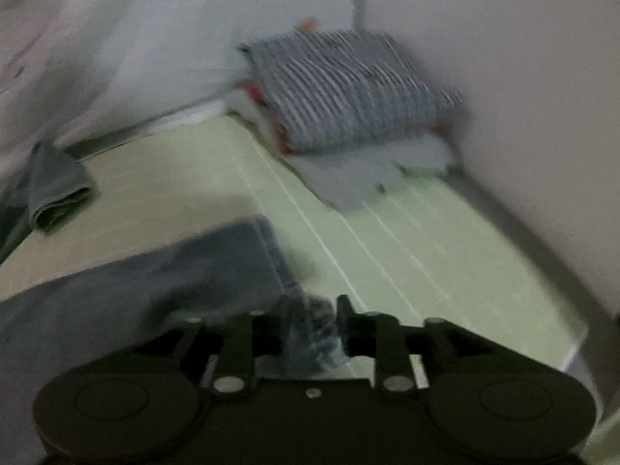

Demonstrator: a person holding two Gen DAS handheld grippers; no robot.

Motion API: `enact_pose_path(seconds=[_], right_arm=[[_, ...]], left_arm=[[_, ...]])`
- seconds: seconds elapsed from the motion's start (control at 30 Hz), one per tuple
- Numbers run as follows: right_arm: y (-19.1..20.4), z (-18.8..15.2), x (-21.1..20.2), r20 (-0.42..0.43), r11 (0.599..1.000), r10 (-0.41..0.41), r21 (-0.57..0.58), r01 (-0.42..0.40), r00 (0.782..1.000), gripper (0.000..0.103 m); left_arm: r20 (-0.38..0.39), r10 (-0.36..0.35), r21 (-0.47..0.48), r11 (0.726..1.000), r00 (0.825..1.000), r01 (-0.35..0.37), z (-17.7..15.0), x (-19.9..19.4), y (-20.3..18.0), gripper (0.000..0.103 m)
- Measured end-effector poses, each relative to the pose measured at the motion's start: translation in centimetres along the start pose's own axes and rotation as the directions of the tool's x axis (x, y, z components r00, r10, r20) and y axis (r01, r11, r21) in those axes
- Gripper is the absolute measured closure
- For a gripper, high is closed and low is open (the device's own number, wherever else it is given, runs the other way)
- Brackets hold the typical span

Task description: Fold clothes

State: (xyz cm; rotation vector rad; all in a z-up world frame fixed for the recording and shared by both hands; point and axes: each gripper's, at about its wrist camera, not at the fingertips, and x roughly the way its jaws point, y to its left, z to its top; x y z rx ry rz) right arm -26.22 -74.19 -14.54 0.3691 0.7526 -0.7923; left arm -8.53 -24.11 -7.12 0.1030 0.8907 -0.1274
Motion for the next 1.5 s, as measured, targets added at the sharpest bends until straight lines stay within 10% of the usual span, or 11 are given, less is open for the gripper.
enact_pose_path(seconds=[0.3,0.37,0.5,0.87,0.97,1.2,1.5], right_arm=[[-2.5,-4.3,2.1,-0.112,0.973,0.086,0.222,-0.059,0.99,0.028],[-2.3,-4.1,2.5,-0.11,0.976,0.095,0.208,-0.071,0.989,0.034],[-1.4,-4.2,2.6,-0.094,0.994,0.055,0.096,-0.046,0.994,0.089],[-7.1,-4.8,0.9,-0.112,0.975,-0.157,0.139,0.172,0.981,0.092],[-6.3,-4.3,0.9,-0.121,0.969,-0.211,0.102,0.223,0.97,0.081],[-1.9,-2.8,-0.5,-0.04,0.96,-0.274,0.046,0.276,0.961,0.012],[9.7,-3.8,-2.9,-0.048,0.996,-0.085,0.005,0.085,0.995,0.003]], left_arm=[[-0.018,0.025,0.017,1.0,1.0,-0.025,-1.6,-1.4,-2.0,0.023],[-0.02,0.031,0.029,0.999,0.999,-0.03,-1.7,-1.7,-2.1,0.023],[-0.021,0.047,0.042,0.998,0.999,-0.046,-2.0,-2.2,-2.2,0.023],[-0.05,0.11,-0.027,0.993,0.993,-0.111,-1.8,-1.7,0.2,0.023],[-0.072,0.122,-0.06,0.99,0.99,-0.126,-1.7,-1.1,1.6,0.023],[-0.083,0.168,-0.145,0.973,0.982,-0.179,-0.5,0.1,6.7,0.022],[-0.136,0.163,-0.28,0.94,0.977,-0.195,2.4,4.9,17.6,0.018]])
